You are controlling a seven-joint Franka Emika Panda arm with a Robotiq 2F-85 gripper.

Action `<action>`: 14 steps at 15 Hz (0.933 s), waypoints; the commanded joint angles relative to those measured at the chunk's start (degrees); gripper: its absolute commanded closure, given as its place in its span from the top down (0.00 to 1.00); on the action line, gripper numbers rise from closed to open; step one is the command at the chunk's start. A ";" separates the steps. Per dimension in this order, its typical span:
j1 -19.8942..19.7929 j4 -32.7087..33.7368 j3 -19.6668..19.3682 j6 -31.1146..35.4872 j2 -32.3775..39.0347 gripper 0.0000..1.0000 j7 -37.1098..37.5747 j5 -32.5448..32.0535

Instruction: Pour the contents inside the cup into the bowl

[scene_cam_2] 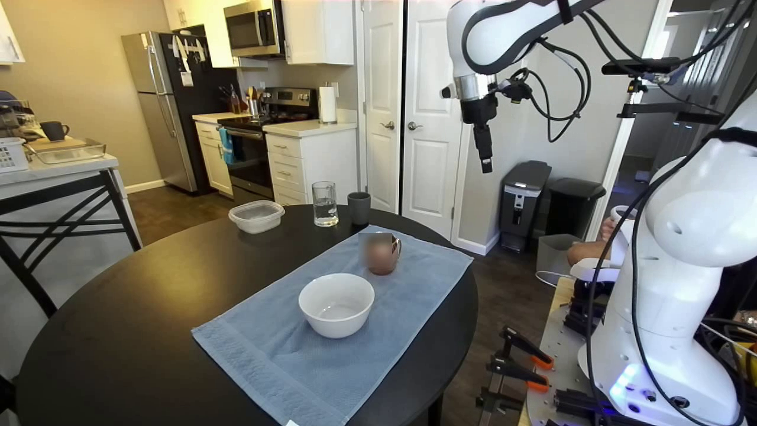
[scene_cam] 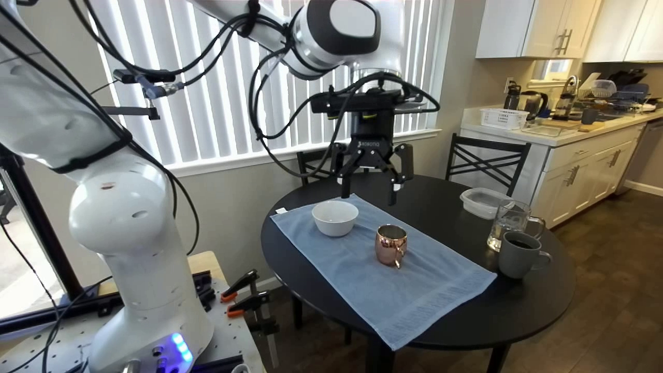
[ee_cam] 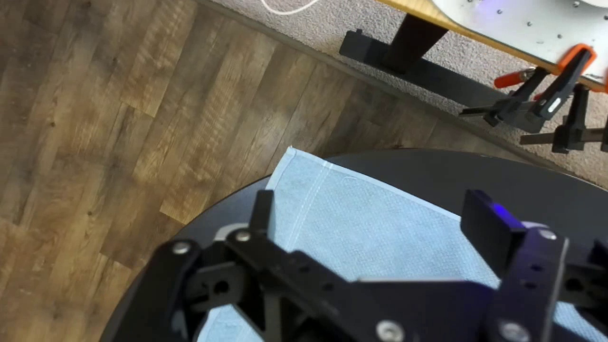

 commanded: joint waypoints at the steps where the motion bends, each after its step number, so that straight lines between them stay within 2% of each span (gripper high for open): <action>1: 1.72 5.96 1.15 -0.34 6.98 1.00 -7.07 -2.89; 4: 2.03 7.44 2.77 -0.76 8.73 1.00 -11.34 -6.50; 5: 1.45 5.79 2.48 0.09 7.10 1.00 -7.93 -3.68; 14: 1.50 6.62 3.21 0.05 8.31 1.00 -9.51 -5.17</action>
